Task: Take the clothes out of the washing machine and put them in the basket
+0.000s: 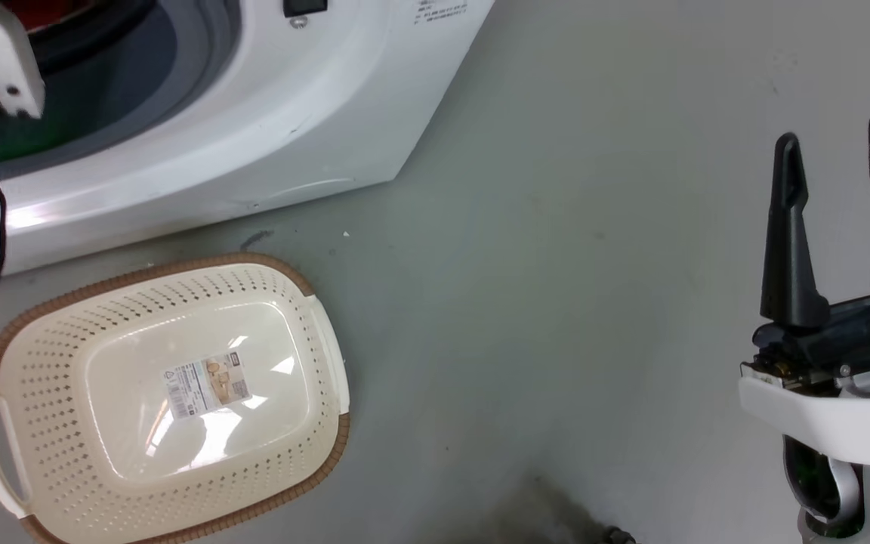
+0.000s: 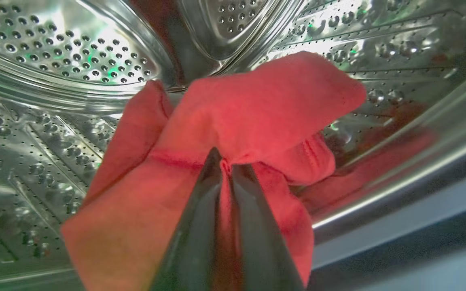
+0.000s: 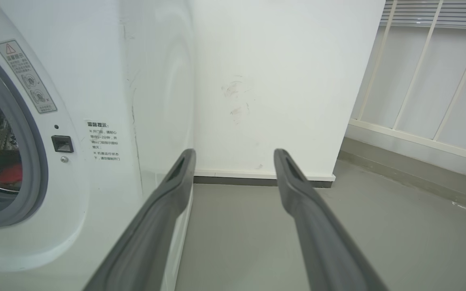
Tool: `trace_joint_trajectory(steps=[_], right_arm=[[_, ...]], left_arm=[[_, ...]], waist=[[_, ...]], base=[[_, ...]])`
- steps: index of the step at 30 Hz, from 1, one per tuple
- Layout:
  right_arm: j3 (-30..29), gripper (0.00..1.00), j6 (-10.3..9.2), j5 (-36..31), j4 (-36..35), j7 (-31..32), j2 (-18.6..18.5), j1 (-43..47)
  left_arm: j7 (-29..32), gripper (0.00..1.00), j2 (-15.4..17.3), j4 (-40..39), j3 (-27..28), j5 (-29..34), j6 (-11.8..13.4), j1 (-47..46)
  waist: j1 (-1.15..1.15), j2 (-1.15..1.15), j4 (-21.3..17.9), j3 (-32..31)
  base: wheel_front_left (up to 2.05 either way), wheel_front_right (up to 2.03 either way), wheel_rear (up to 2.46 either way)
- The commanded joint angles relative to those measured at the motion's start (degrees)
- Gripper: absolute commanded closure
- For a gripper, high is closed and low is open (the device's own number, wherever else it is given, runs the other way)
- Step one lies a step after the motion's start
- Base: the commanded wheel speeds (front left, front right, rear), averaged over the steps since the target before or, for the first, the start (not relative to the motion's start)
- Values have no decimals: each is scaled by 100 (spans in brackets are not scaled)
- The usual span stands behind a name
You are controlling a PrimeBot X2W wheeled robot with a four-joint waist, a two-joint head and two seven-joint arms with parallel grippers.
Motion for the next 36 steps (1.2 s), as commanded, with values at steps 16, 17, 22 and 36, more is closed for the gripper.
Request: trace_joint_trajectory(steps=[16,17,22,36], right_arm=[[106,0,-2,-435,201,-14,0,751],[112,0,-2,-460,224,-14,0,800],[136,0,-2,-559,323,-14,1,1056],[159,0,-2,-833,537,-14,1,1698]], left_arm=[[-1011,100,-271,-750,-4,-245,372,1964],[-1026,100,-274,-852,-10,-258,406,2117],[-1069,100,-230,-1454,-14,-345,603,2889],[-731,100,9,-3635,-82,-600,1322,5078]], waist=[[0,0,350,-1352],[0,0,366,-1440],[0,0,433,-1829],[0,0,643,-2701]], base=[[0,0,0],[0,0,0],[0,0,0],[0,0,0]])
